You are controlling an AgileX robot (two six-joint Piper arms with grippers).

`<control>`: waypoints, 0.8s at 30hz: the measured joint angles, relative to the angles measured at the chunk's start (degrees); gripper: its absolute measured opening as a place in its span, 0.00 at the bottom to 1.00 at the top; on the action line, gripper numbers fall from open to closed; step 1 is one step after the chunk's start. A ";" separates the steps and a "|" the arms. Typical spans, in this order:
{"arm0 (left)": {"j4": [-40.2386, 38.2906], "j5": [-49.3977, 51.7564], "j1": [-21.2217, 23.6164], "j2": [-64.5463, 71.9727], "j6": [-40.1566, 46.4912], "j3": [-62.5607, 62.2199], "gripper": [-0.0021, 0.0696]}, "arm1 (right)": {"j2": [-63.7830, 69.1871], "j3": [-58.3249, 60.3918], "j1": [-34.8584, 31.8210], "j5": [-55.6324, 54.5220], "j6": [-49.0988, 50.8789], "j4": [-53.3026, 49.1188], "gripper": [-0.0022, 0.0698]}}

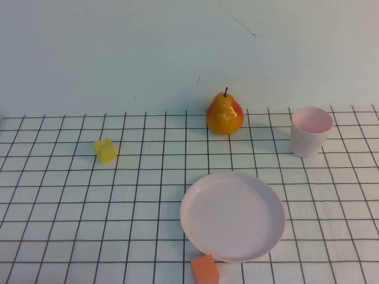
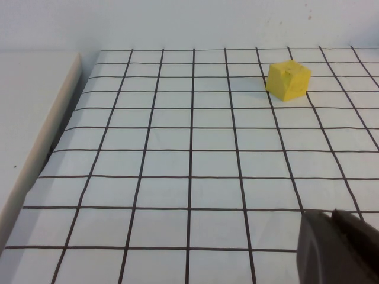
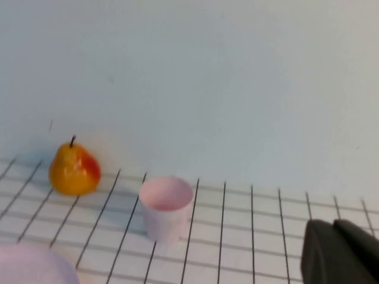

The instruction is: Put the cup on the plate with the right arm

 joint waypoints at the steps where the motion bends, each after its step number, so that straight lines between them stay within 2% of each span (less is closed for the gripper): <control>1: 0.00 0.00 0.00 0.00 0.00 0.00 0.02 | 4.35 -2.57 0.00 2.02 -2.15 0.99 0.03; 9: 0.00 0.00 0.00 0.00 0.00 0.00 0.02 | 36.80 -24.10 0.00 11.66 -21.18 13.08 0.03; 16: 0.00 0.00 0.00 0.00 0.00 0.00 0.02 | 59.81 -40.08 0.00 17.41 -25.25 15.33 0.03; 24: 0.00 0.00 0.00 0.00 0.00 0.00 0.02 | 75.66 -53.97 1.08 23.20 -27.85 14.51 0.03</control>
